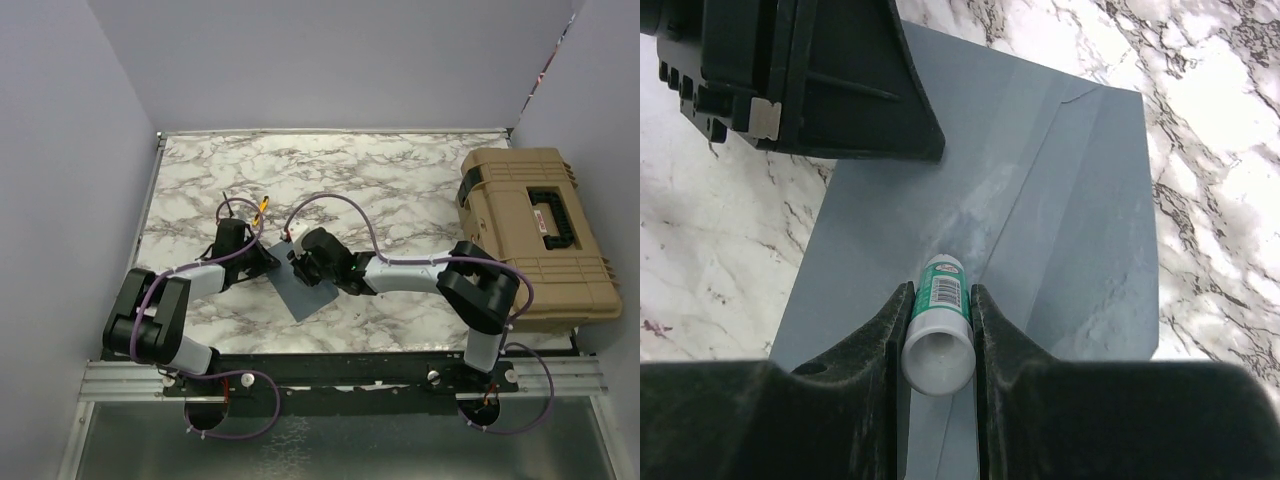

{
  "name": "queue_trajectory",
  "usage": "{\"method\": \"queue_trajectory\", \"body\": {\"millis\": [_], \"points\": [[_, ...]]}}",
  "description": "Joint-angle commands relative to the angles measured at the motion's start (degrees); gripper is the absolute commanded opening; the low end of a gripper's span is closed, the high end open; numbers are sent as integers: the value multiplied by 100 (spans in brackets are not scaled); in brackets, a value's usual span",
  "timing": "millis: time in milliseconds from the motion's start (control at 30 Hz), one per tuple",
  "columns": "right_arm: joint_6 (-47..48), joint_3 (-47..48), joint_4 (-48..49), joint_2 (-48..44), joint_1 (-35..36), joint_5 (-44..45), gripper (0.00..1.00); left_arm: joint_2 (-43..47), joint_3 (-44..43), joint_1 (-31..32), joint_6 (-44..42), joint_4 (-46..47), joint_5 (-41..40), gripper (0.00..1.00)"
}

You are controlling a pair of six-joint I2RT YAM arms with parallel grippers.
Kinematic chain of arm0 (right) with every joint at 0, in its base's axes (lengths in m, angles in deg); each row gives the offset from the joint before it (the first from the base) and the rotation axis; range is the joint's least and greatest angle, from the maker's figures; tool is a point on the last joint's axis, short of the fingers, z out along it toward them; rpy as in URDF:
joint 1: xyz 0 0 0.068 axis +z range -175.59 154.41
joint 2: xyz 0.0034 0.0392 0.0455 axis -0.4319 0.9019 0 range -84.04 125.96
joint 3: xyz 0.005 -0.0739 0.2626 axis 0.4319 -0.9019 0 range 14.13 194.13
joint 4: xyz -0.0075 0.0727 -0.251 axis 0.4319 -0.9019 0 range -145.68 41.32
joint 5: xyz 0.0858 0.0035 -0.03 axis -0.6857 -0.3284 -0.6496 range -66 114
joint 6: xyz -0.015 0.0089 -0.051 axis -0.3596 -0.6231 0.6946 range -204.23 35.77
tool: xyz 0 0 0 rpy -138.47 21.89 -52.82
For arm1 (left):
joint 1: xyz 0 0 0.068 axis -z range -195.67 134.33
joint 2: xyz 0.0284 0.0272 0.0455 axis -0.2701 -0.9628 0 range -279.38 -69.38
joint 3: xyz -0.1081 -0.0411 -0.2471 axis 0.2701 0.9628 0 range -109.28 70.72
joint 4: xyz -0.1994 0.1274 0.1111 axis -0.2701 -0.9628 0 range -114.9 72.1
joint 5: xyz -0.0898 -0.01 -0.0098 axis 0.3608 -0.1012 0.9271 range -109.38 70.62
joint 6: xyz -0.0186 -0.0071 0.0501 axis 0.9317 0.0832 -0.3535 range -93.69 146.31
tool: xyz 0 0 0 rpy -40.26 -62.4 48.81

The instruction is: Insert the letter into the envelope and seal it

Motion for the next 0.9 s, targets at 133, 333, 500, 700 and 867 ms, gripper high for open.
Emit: {"method": "queue_trajectory", "body": {"millis": [133,333,500,700,867], "points": [[433,318,185,521,122,667,1,-306,332,-73,110,24,20,0],[617,213,-47,466,215,610,1,-422,359,-99,248,43,18,0],[589,-205,-346,61,383,482,0,-459,402,-151,375,20,-44,0],[517,-272,-671,-137,399,319,1,-486,523,-178,454,68,-94,0],[363,-91,-676,93,395,364,1,-455,587,-187,466,122,-80,0]]}}
